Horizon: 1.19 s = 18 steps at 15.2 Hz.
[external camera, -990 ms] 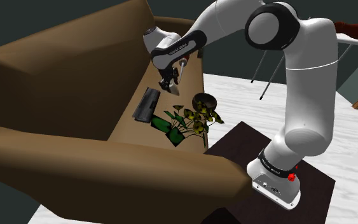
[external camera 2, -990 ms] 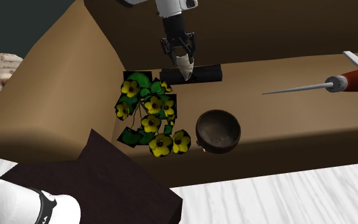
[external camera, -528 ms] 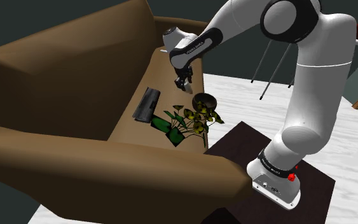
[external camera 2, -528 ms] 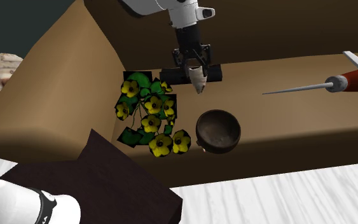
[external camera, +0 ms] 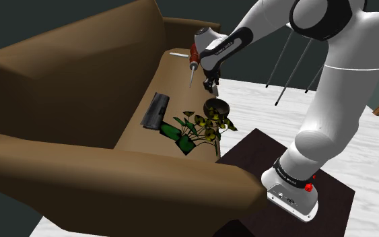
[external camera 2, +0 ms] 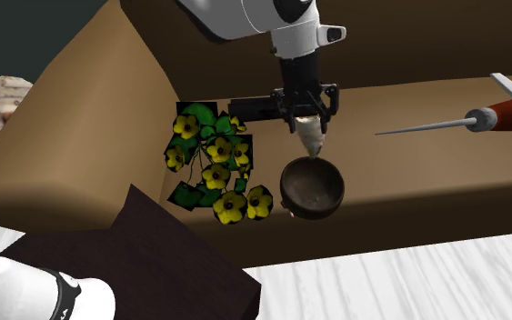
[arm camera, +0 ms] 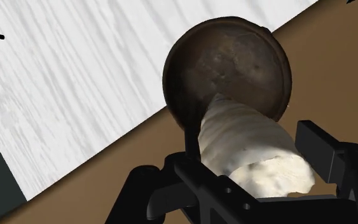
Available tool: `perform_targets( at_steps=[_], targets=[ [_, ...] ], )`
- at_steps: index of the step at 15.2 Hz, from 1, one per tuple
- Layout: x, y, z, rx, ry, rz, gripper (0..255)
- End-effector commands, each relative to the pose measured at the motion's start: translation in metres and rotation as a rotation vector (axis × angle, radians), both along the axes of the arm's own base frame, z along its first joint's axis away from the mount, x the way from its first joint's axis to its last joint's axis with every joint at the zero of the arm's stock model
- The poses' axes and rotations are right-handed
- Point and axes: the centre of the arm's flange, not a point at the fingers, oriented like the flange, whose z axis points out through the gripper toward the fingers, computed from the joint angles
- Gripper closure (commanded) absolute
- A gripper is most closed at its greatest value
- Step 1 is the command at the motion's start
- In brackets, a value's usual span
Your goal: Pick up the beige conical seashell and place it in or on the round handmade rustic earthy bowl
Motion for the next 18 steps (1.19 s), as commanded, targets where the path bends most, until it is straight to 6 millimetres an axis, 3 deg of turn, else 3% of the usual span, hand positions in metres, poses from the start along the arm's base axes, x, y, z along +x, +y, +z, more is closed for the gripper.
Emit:
perform_targets(
  at_steps=[1, 3, 18],
  targets=[
    [-0.011, -0.024, 0.003, 0.000, 0.000, 0.001, 255],
    [-0.022, -0.051, 0.004, 0.000, 0.000, 0.001, 255],
    [-0.022, -0.051, -0.075, 0.000, 0.000, 0.001, 255]
  ],
)
